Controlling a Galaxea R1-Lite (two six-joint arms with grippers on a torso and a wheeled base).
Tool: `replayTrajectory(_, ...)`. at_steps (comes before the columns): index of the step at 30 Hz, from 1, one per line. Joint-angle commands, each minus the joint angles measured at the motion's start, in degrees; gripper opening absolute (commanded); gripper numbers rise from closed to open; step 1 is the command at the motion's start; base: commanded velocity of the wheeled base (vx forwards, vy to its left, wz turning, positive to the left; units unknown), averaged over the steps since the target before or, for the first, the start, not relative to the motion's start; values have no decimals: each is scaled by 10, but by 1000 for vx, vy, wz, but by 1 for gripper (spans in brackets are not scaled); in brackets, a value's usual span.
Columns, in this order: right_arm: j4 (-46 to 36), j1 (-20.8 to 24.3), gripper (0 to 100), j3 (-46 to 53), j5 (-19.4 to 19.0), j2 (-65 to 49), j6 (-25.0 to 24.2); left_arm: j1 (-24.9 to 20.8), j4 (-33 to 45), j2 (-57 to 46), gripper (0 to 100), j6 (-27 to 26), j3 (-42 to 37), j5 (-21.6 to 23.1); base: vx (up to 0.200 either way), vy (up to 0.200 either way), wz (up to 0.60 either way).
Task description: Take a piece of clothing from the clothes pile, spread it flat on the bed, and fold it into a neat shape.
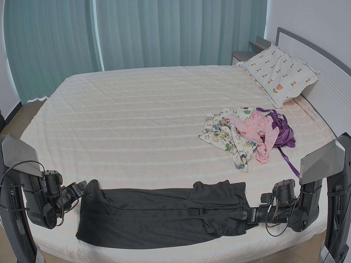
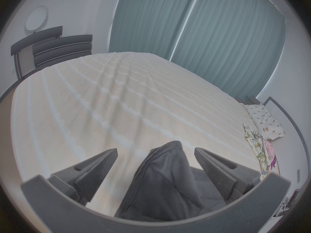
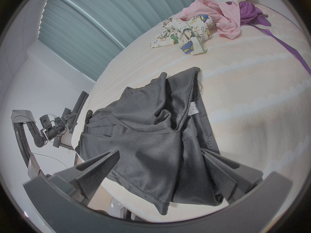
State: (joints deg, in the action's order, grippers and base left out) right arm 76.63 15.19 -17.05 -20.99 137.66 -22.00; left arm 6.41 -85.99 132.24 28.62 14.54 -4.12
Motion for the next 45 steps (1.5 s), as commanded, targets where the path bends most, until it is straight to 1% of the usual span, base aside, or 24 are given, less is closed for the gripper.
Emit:
replayTrajectory(1, 0, 1, 100, 0, 0, 2, -1, -29, 70, -8, 100, 1, 89, -2, 0, 0, 0)
replayTrajectory(6, 0, 1, 100, 0, 0, 3, -1, -65, 137, -5, 100, -19, 166, -4, 0, 0, 0)
replayTrajectory(9, 0, 1, 100, 1, 0, 3, -1, -77, 193, -1, 100, -58, 203, -6, 0, 0, 0)
replayTrajectory(13, 0, 2, 100, 1, 0, 4, -1, -78, 237, 15, 100, -111, 249, -30, 0, 0, 0)
replayTrajectory(17, 0, 1, 100, 1, 0, 5, -1, -79, 288, 21, 100, -141, 264, -41, 0, 0, 0)
replayTrajectory(24, 0, 1, 100, 0, 0, 5, -1, -86, 323, 25, 100, -143, 266, -47, 0, 0, 0)
replayTrajectory(25, 0, 1, 100, 0, 0, 5, -1, -86, 328, 26, 0, -145, 266, -54, 0, 0, 0)
replayTrajectory(28, 0, 1, 100, 0, 0, 5, -1, -86, 363, 27, 0, -154, 262, -77, 0, 0, 0)
replayTrajectory(29, 0, 1, 100, 0, 0, 5, -1, -86, 381, 25, 0, -154, 259, -93, 0, 0, 0)
replayTrajectory(30, 0, 1, 100, 0, 0, 5, -1, -85, 385, 24, 0, -154, 258, -97, 0, 0, 0)
replayTrajectory(32, 0, 1, 100, 0, 0, 5, 0, -83, 388, 21, 0, -149, 255, -98, 0, 0, 0)
replayTrajectory(36, 1, 1, 100, 0, 0, 4, -1, -81, 378, -3, 0, -150, 218, -107, 0, 0, 0)
replayTrajectory(40, 1, 1, 100, 0, 0, 4, -1, -79, 379, -48, 0, -151, 173, -110, 0, 0, 0)
replayTrajectory(45, 5, 1, 100, 1, 0, 4, 1, -83, 376, -62, 0, -151, 108, -117, 0, 0, 0)
